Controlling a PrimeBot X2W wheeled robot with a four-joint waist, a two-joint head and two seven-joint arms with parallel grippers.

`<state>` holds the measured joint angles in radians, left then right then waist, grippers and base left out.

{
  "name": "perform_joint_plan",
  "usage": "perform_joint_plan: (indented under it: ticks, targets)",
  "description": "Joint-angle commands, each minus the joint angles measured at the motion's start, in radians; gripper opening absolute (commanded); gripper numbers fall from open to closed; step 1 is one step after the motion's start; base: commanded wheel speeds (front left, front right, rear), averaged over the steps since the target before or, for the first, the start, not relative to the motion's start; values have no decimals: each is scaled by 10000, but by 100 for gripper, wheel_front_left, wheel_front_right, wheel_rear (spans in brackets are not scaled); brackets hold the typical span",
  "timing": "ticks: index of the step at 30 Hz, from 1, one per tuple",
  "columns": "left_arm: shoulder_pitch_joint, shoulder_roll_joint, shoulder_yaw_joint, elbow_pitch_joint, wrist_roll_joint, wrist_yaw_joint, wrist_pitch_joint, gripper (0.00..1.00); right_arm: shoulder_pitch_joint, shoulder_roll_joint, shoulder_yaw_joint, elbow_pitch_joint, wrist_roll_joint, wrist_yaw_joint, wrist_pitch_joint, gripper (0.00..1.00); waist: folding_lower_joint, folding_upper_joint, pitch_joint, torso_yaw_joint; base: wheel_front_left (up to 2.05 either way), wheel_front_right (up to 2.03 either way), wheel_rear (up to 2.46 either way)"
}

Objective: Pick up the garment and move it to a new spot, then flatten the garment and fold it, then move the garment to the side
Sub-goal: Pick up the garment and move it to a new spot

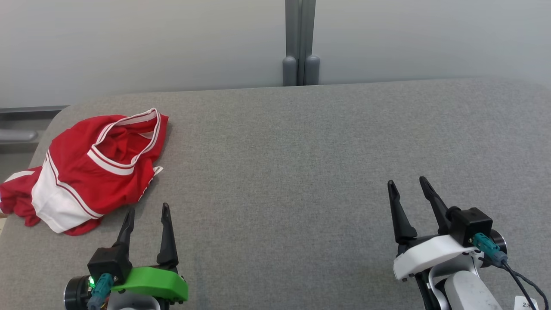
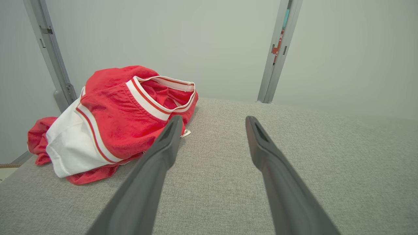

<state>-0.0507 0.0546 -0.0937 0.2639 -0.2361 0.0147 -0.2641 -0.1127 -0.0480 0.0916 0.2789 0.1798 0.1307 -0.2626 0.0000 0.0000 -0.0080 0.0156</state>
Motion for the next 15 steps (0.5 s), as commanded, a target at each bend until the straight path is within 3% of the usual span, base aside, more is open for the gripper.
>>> perform_joint_plan:
  ticks: [1, 8, 15]
  targets:
    - [117, 8, 21, 6, -22, -8, -7, 100, -36, -42, 18, -17, -13, 1, -35, 100, 0, 0, -4, 13, 0, 0, 0]
    - [91, -5, -27, 32, -50, -23, -9, 100, 82, -40, -29, -61, -72, 1, -35, 100, 0, 0, -26, 201, 0, 0, 0]
    - [94, -4, -58, 57, 76, 59, -7, 100, 201, -36, -73, -116, -101, 1, -35, 100, 0, 0, -60, 1119, 0, 0, 0]
